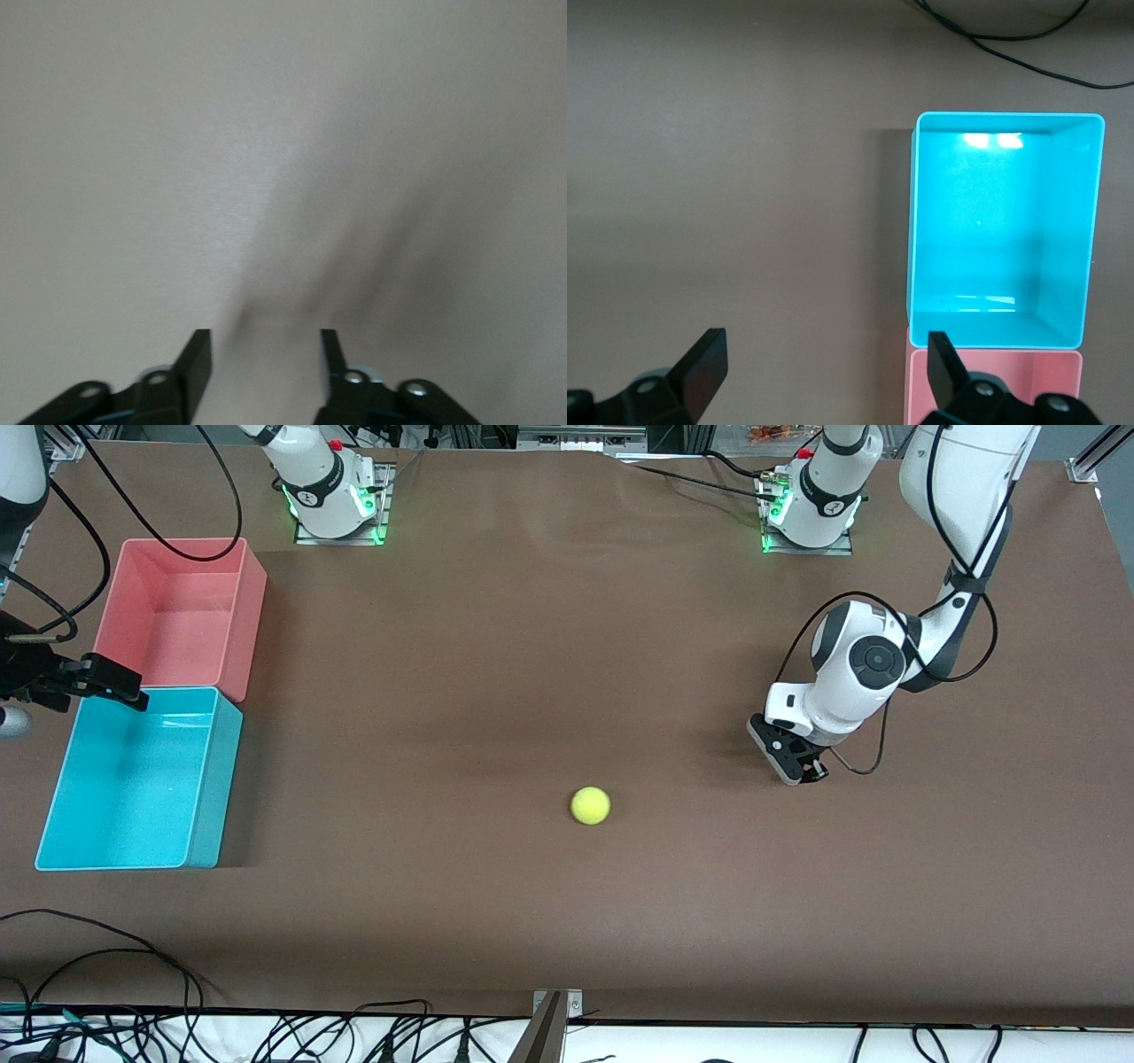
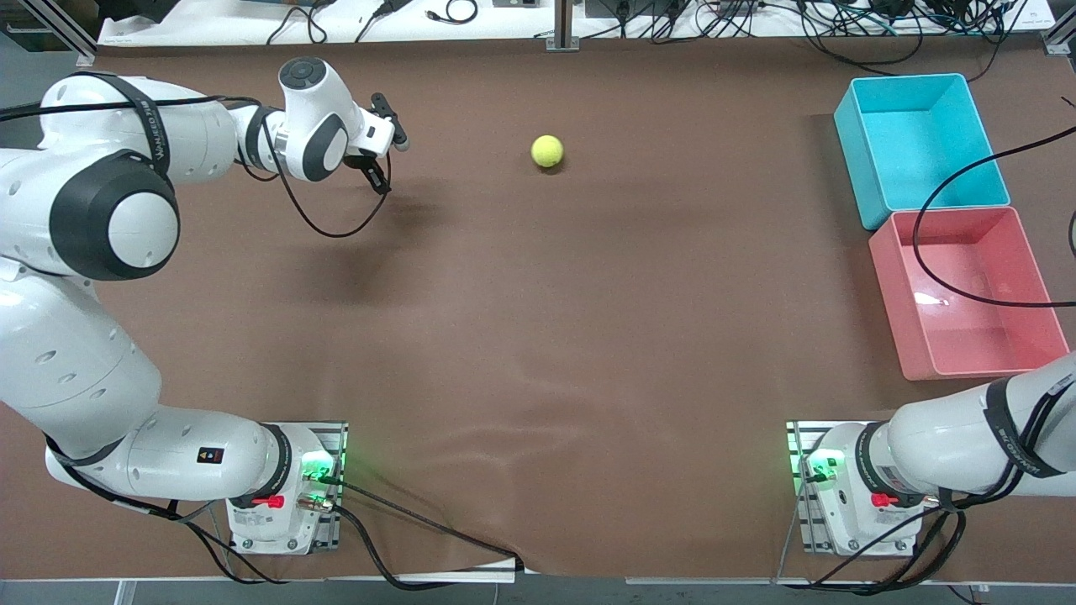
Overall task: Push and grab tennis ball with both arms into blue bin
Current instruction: 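Push the ball with the left gripper while the right gripper reaches toward it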
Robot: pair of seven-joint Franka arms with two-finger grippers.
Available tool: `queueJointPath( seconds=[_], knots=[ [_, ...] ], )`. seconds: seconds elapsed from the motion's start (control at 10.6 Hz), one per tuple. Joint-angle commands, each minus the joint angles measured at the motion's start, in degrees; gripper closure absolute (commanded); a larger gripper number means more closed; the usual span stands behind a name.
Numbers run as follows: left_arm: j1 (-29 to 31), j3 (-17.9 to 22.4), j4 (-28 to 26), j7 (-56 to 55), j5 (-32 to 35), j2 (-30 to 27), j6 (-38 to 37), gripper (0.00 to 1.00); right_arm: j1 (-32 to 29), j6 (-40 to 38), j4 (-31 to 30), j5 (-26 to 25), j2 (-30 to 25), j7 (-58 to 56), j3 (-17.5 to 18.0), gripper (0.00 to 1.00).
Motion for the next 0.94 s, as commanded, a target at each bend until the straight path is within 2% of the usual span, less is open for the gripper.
queueJointPath(
  seconds=[0.0, 0.09, 0.38, 0.56, 0.85],
  knots=[
    [1.52, -0.35, -7.41, -1.78, 1.75, -16.78, -4.47, 0.0, -0.02, 1.36, 0.49, 0.79, 1.71, -0.46, 0.21, 0.0],
    [2.49, -0.35, -8.31, -1.87, 1.75, -20.42, -6.4, 0.0, 0.15, 2.06, 0.49, 0.7, 2.06, -0.63, 0.29, 0.0],
    [4.87, -0.35, -8.32, -1.87, 1.75, -26.42, -7.56, 0.0, 2.87, 6.36, 0.4, 0.52, 4.87, -0.72, 0.21, 0.0],
    [5.23, -0.35, -8.15, -1.87, 1.75, -27.58, -7.65, 0.0, 5.67, 11.01, 0.49, -1.57, 6.98, -1.33, 0.21, 0.0],
    [5.23, -0.27, -7.79, -3.79, 1.75, -28.63, -7.74, 0.0, 6.57, 15.33, 0.4, -1.67, 11.02, -1.25, 0.3, 0.0]
  ],
)
